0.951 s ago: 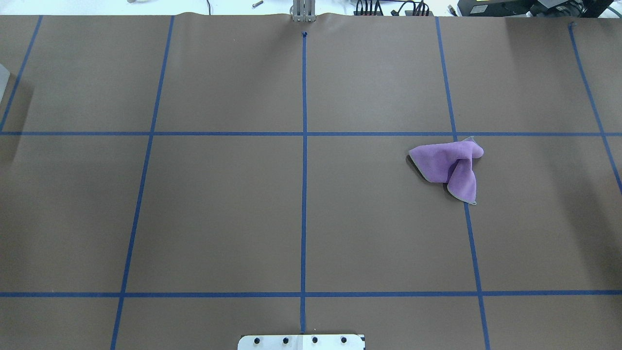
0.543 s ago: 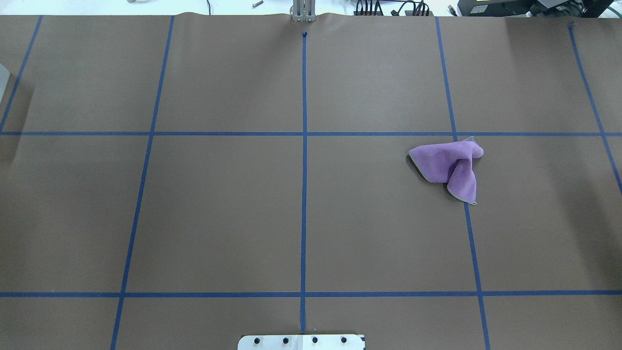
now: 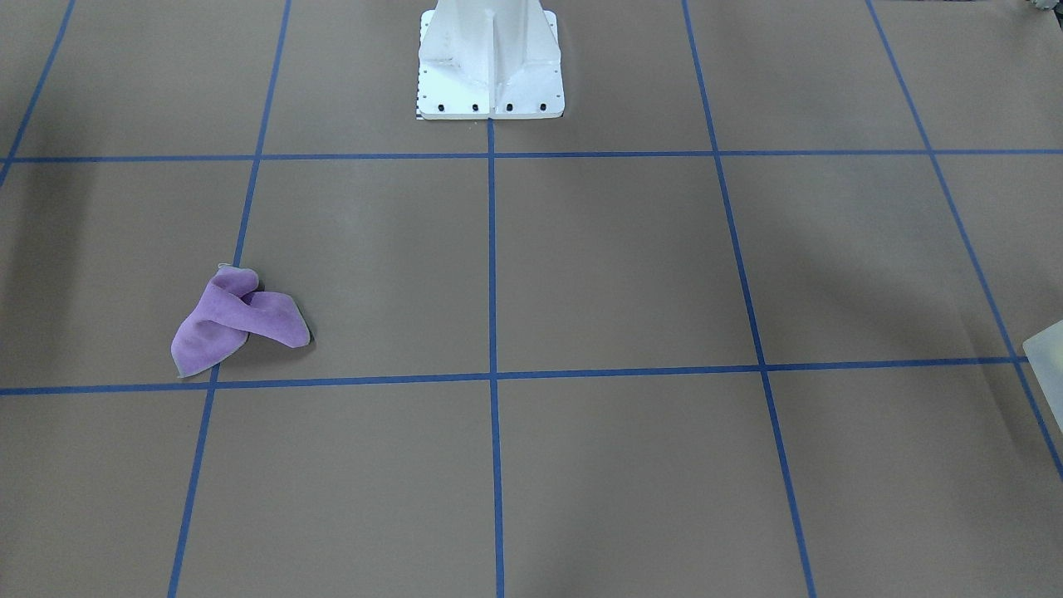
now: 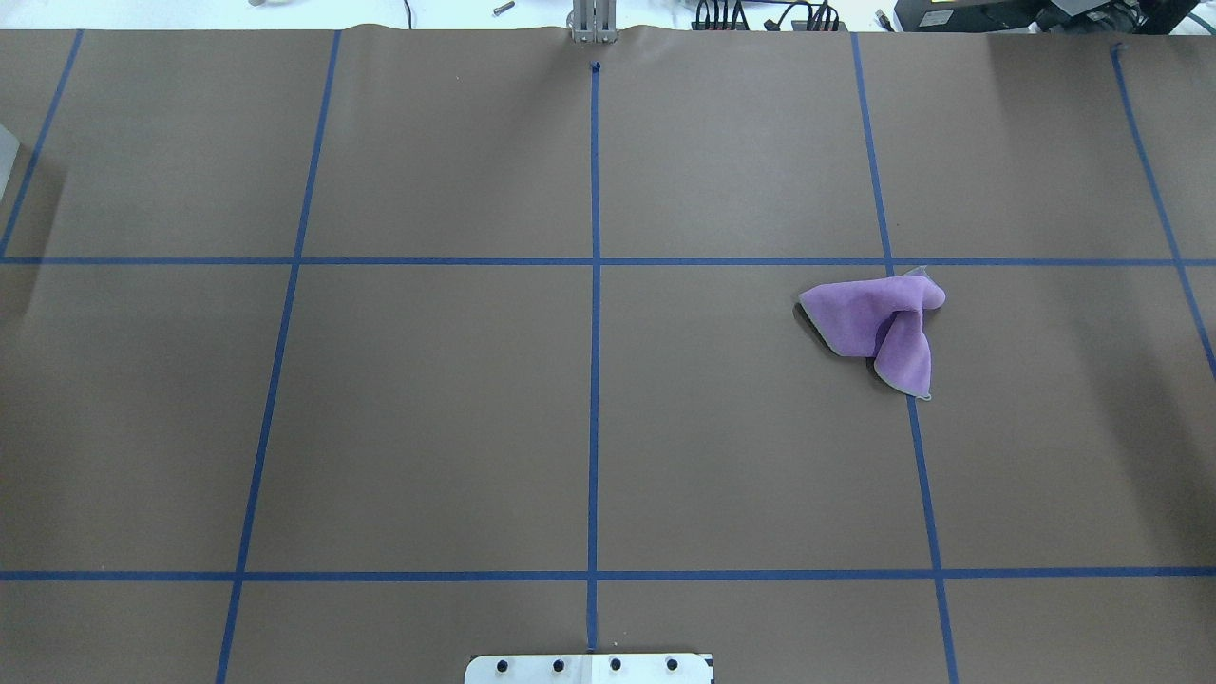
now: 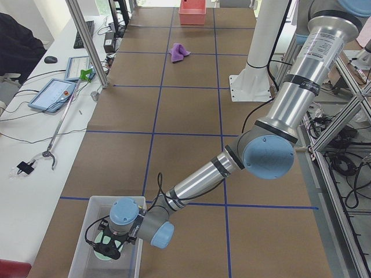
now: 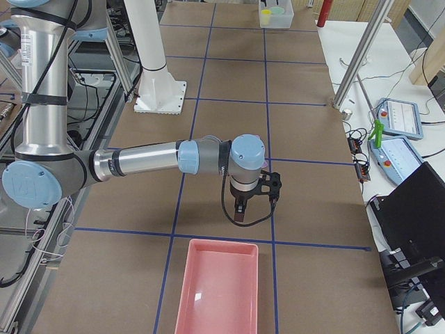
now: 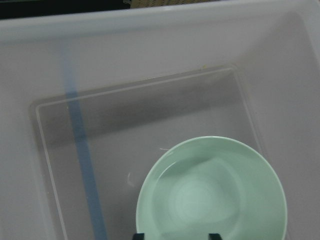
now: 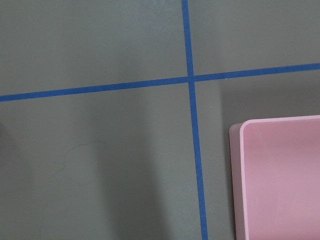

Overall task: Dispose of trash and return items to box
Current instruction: 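Release the bowl in the bin and hold the left arm there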

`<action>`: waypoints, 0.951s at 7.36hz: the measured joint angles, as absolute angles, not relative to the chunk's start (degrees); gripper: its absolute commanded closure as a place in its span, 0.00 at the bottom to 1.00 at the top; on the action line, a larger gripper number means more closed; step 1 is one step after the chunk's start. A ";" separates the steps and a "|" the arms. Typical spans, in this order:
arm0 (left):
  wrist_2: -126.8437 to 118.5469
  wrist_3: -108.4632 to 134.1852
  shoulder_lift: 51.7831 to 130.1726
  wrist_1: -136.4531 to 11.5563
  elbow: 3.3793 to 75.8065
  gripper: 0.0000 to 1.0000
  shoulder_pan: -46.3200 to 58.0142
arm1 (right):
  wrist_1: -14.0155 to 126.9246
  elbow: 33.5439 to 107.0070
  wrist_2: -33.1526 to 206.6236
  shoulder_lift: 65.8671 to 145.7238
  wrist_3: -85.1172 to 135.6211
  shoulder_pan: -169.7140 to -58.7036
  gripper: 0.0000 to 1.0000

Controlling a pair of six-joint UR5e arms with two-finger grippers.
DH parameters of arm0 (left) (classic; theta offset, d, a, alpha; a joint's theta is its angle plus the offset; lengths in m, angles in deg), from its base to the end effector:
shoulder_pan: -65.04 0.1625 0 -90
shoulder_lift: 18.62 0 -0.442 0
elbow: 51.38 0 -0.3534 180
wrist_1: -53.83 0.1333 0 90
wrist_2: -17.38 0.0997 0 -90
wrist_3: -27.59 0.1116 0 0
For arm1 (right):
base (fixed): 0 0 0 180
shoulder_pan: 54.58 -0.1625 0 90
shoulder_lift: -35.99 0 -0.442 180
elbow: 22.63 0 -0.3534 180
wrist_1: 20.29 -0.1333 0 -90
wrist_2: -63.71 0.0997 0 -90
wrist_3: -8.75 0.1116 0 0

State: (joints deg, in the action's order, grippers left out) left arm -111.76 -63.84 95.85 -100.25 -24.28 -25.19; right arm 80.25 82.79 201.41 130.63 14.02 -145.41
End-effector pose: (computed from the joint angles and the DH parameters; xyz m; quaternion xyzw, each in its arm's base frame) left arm -0.0652 -0.5870 0.8193 -0.0870 0.3779 -0.6072 0.6935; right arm 0.0567 -0.4106 0.6116 -0.0137 -0.4041 0.0478 0.9134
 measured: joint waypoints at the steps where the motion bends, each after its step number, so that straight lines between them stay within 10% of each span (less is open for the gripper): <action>1: -113.72 -62.41 95.88 -100.11 -23.86 0.01 -26.76 | 80.25 82.76 201.38 130.60 14.03 -145.38 0.00; 7: -115.69 -47.77 94.73 -99.52 -14.88 0.01 -29.17 | 80.46 82.75 201.35 130.38 14.02 -145.28 0.00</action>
State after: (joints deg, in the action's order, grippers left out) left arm -115.69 -47.77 94.73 -99.52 -14.88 -29.17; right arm 80.46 82.75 201.35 130.38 14.02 -145.28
